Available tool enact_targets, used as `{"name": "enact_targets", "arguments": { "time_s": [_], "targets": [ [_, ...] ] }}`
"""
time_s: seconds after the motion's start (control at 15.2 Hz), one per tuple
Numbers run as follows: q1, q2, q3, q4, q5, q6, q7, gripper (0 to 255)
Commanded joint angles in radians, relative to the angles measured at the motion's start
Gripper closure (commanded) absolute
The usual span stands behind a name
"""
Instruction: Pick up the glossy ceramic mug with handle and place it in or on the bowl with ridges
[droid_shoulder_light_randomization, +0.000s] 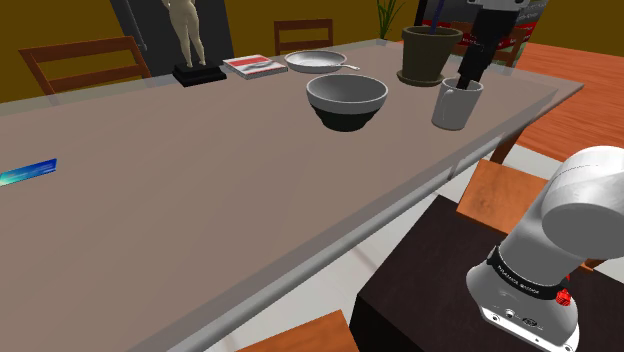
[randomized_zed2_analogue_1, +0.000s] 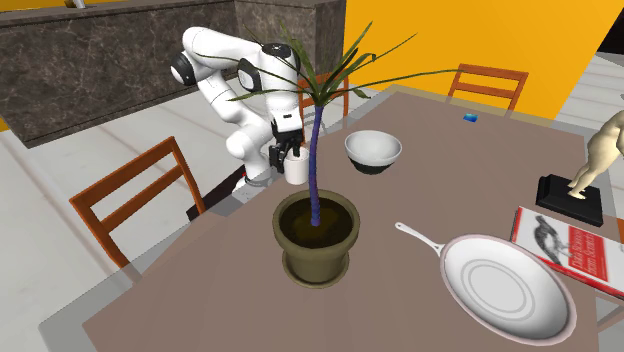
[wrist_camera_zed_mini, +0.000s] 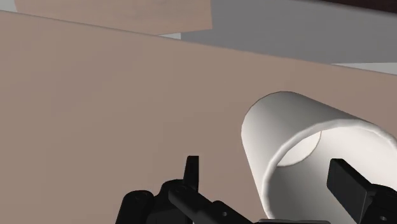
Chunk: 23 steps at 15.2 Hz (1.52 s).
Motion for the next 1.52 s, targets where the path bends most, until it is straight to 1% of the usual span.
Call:
{"name": "enact_targets", "arguments": {
  "time_s": [0.0,0.53,0.59,1.19,1.45],
  "targets": [
    [-0.003,-0.007,-0.005,-0.033,-0.006,0.027,0.001,0],
    [-0.004,-0.008,-0.006,-0.041,-0.007,0.034,0.001,0],
    [-0.004,-0.008,-0.006,-0.041,-0.007,0.034,0.001,255],
    [-0.004,-0.008,-0.006,-0.041,-0.007,0.034,0.001,255],
    [0.001,0.000,0.004,0.016,0.003,-0.016,0.000,255]
  ]
}}
